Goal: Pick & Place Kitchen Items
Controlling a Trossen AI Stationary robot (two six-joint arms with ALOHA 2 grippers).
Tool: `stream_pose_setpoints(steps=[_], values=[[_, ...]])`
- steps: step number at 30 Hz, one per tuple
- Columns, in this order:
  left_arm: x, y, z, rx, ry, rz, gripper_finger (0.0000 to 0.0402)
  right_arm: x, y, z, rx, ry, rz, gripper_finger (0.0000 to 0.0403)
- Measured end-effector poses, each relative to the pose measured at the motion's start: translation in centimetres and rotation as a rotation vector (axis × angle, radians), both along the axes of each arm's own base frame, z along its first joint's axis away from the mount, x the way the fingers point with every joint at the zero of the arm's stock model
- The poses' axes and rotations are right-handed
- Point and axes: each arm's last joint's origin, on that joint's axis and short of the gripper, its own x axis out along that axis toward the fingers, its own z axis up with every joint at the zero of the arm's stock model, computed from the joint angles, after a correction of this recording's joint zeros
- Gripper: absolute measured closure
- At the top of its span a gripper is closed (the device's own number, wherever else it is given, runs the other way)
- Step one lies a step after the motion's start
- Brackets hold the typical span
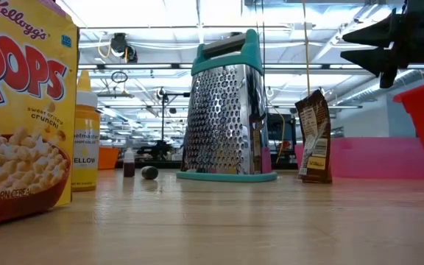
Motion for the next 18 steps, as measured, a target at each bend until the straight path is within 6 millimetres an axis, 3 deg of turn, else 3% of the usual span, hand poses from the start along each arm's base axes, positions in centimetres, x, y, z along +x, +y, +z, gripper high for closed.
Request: stream_pose_setpoints(steps=[18], values=[[0.00,0.00,0.01,-0.001,0.000,0.001,0.0146,-0.07,-0.02,0.21,-0.001,-0.021,-0.002,0.0206]])
